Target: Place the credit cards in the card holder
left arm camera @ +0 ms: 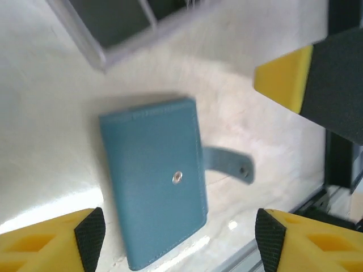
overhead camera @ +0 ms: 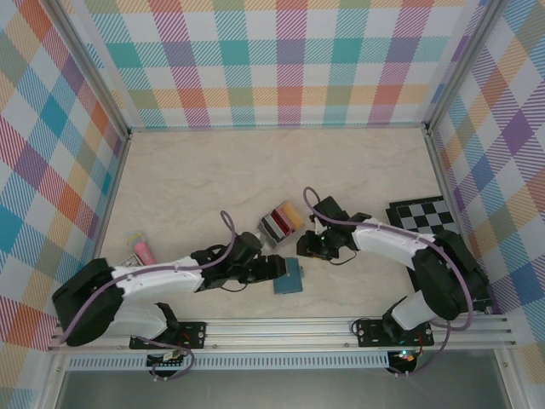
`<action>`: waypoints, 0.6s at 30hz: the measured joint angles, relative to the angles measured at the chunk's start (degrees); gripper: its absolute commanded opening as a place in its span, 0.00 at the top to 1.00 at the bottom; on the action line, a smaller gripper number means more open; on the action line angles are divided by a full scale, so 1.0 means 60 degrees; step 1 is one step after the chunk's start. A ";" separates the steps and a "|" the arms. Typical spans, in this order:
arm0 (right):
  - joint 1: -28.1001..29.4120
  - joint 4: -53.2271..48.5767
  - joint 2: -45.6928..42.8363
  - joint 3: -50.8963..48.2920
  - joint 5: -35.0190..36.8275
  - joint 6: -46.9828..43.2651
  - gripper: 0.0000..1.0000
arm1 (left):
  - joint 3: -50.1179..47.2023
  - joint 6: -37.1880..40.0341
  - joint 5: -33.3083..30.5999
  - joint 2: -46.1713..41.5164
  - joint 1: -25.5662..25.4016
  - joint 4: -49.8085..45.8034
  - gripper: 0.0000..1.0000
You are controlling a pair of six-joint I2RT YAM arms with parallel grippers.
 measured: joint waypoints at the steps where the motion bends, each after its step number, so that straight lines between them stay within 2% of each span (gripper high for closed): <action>1: -0.0069 -0.0215 -0.0098 0.0266 0.0251 -0.0237 0.44 | 0.0000 -0.0033 -0.0058 -0.0182 0.0342 -0.0029 0.31; 4: -0.0193 -0.0729 -0.0095 0.1228 0.0954 -0.0984 0.42 | 0.0055 -0.0229 -0.0098 -0.0157 0.1555 0.0000 0.39; 8: -0.0233 -0.1184 0.0459 0.2433 0.1377 -0.1752 0.41 | 0.0688 -0.0433 0.0073 0.1100 0.2725 0.0029 0.52; 12: -0.0262 -0.1366 0.1235 0.3049 0.1362 -0.2138 0.41 | 0.1610 -0.0627 0.0415 0.2619 0.3056 0.0302 0.61; 18: -0.0404 -0.1599 0.2098 0.3461 0.1013 -0.2397 0.41 | 0.2069 -0.0816 0.0612 0.3570 0.3075 0.0532 0.64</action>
